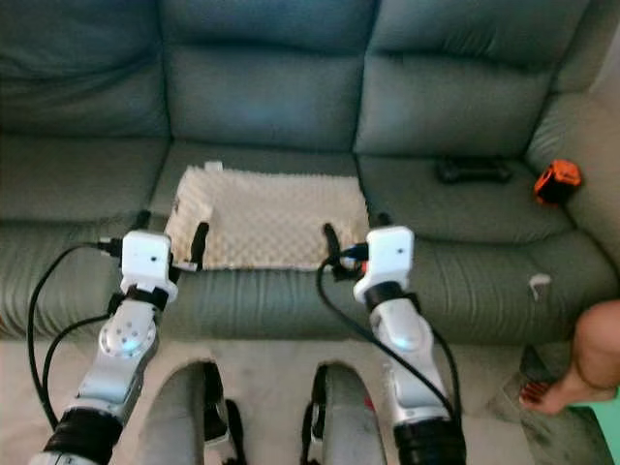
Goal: Move the pillow to the sofa
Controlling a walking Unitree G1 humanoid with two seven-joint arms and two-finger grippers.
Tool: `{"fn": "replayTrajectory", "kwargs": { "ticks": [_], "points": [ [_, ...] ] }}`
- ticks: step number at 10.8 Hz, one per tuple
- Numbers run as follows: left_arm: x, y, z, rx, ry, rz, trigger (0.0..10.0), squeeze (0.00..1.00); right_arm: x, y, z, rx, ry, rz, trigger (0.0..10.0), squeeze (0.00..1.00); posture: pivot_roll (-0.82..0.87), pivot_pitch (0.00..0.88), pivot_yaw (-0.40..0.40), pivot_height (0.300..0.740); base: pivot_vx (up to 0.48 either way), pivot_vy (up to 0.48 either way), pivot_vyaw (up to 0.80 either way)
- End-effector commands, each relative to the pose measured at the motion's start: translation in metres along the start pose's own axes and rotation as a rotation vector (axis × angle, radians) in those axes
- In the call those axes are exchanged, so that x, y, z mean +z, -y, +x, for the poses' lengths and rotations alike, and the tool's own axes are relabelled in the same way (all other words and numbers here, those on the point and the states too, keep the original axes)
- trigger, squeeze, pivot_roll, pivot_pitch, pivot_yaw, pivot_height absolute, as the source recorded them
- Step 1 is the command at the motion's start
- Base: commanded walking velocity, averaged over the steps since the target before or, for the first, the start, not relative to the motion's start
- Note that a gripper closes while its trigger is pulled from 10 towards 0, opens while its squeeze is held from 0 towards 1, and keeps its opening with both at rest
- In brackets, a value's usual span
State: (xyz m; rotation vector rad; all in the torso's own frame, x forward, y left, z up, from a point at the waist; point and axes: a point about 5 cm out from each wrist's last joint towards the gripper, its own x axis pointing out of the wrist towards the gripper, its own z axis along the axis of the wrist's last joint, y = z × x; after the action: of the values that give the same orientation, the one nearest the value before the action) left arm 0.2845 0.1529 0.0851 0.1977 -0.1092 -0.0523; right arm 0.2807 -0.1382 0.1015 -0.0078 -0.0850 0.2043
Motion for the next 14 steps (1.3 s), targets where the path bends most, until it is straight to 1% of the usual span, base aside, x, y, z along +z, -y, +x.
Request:
{"fn": "replayTrajectory", "kwargs": {
  "ticks": [1,2,3,4,5,6,8,9,10,11,12,13,14],
  "points": [
    [0.001,0.006,-0.003,-0.024,-0.012,-0.024,10.0,0.00,0.001,0.002,0.000,-0.004,-0.001,-0.008,10.0,0.00,-0.03,0.065,-0.058,0.712,0.000,0.000,0.00],
    [-0.002,0.012,-0.008,-0.037,-0.037,-0.039,10.0,0.00,0.000,0.001,0.000,-0.010,-0.001,-0.006,10.0,0.00,-0.04,0.064,-0.046,0.722,0.000,0.000,0.00],
    [-0.004,0.017,-0.010,-0.018,-0.060,-0.063,10.0,0.00,-0.001,0.005,-0.002,-0.032,-0.003,-0.002,10.0,0.00,-0.04,0.053,-0.043,0.740,0.000,0.000,0.00],
    [-0.002,0.017,-0.006,-0.013,-0.055,-0.064,10.0,0.00,-0.002,0.006,-0.002,-0.035,-0.006,-0.003,10.0,0.00,-0.04,0.052,-0.044,0.740,0.000,0.000,0.00],
    [0.004,0.015,0.001,-0.014,-0.037,-0.066,10.0,0.00,-0.003,0.007,-0.003,-0.033,-0.011,-0.007,10.0,0.00,-0.04,0.052,-0.045,0.740,0.000,0.000,0.00],
    [0.008,0.010,0.006,0.004,-0.031,-0.065,10.0,0.00,-0.003,0.007,-0.003,-0.032,-0.011,-0.010,10.0,0.00,-0.04,0.050,-0.046,0.740,0.000,0.000,0.00],
    [0.009,0.006,0.008,0.028,-0.036,-0.067,10.0,0.00,-0.002,0.008,-0.002,-0.033,-0.010,-0.015,10.0,0.00,-0.04,0.048,-0.048,0.740,0.000,0.000,0.00],
    [0.009,0.006,0.009,0.046,-0.045,-0.079,10.0,0.00,-0.001,0.005,0.001,-0.020,-0.007,-0.035,10.0,0.00,-0.04,0.049,-0.044,0.740,0.000,0.000,0.00],
    [0.009,0.006,0.009,0.047,-0.048,-0.085,10.0,0.00,0.000,0.001,0.003,-0.010,-0.007,-0.020,10.0,0.00,-0.05,0.050,-0.041,0.740,0.000,0.000,0.00],
    [0.009,0.006,0.010,0.046,-0.048,-0.082,10.0,0.00,0.003,-0.007,0.005,0.064,0.014,-0.058,10.0,0.00,-0.05,0.049,-0.039,0.740,0.000,0.000,0.80],
    [0.010,0.006,0.011,0.047,-0.049,-0.083,10.0,0.00,0.004,-0.011,0.006,0.088,0.023,-0.071,10.0,0.00,-0.05,0.051,-0.038,0.740,0.000,0.000,0.80],
    [0.012,0.004,0.011,0.098,-0.058,-0.102,10.0,0.00,0.005,-0.013,0.006,0.105,0.026,-0.056,10.0,0.00,-0.05,0.051,-0.038,0.740,0.000,0.000,0.80],
    [0.012,0.001,0.011,0.107,-0.054,-0.108,10.0,0.00,0.005,-0.012,0.006,0.108,0.025,-0.053,10.0,0.00,-0.05,0.054,-0.040,0.740,0.000,0.000,0.80]
  ]
}}
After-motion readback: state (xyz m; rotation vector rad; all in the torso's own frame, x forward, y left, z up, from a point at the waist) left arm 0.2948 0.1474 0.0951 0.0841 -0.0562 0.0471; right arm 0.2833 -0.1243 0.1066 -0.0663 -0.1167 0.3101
